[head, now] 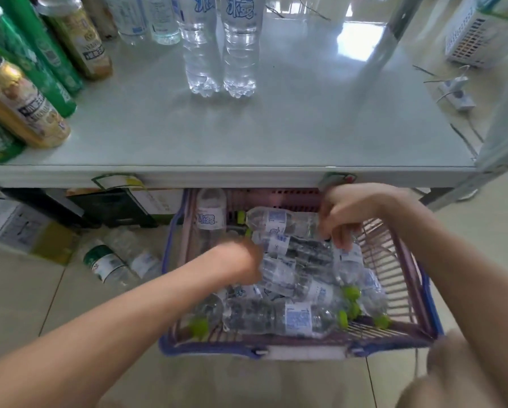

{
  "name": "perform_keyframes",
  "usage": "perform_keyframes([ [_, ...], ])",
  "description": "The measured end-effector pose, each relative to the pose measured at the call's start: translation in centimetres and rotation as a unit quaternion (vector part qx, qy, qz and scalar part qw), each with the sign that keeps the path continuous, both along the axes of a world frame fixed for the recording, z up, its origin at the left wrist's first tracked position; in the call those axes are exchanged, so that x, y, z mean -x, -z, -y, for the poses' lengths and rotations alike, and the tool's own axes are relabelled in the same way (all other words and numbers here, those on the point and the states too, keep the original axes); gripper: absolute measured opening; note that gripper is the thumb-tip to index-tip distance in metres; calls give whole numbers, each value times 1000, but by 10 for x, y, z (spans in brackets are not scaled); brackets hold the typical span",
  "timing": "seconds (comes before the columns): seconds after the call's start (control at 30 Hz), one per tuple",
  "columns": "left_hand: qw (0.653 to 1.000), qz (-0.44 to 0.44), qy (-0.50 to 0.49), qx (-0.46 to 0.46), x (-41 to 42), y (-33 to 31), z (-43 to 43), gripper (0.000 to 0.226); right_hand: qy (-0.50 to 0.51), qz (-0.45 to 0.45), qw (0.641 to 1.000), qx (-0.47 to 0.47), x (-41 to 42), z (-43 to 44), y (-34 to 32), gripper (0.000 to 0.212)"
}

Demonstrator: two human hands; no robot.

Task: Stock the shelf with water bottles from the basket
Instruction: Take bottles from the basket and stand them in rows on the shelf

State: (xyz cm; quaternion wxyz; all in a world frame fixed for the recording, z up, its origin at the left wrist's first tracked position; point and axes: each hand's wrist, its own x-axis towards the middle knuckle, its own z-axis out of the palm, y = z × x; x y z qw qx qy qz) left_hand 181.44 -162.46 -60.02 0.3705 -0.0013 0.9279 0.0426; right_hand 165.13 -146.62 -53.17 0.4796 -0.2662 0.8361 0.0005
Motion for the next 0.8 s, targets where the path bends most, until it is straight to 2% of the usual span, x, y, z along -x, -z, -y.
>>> perform_keyframes([
  [0.07,998,-56,16,33,5,9,-25,34,-2,-25,986,-167,10,-21,29,26],
  [0.1,992,-111,55,27,7,15,-37,46,-43,-68,978,-192,15,-28,44,37],
  [0.13,982,-158,108,6,7,22,-49,58,-94,-125,971,-182,20,-33,56,47],
  [0.2,966,-173,189,-35,6,33,-62,71,-173,-186,959,-124,19,-40,77,58],
  [0.27,970,-149,191,-37,5,51,-62,72,-233,-244,937,-91,11,-43,98,57],
  [0.33,970,-146,190,-44,4,66,-56,71,-316,-315,890,-91,-2,-46,117,49],
  [0.4,971,-148,177,-67,2,77,-49,73,-346,-335,871,-98,-7,-52,122,50],
  [0.5,967,-185,132,-117,-2,86,-45,77,-344,-345,869,-82,-4,-70,121,63],
  [0.57,968,-185,131,-111,-3,84,-42,72,-351,-349,867,-61,-2,-77,119,69],
  [0.67,978,-157,114,-82,0,72,-28,61,-327,-331,885,-16,-2,-83,108,75],
  [0.8,987,-102,39,-115,-1,37,3,67,-253,-273,926,64,-6,-85,88,83],
])
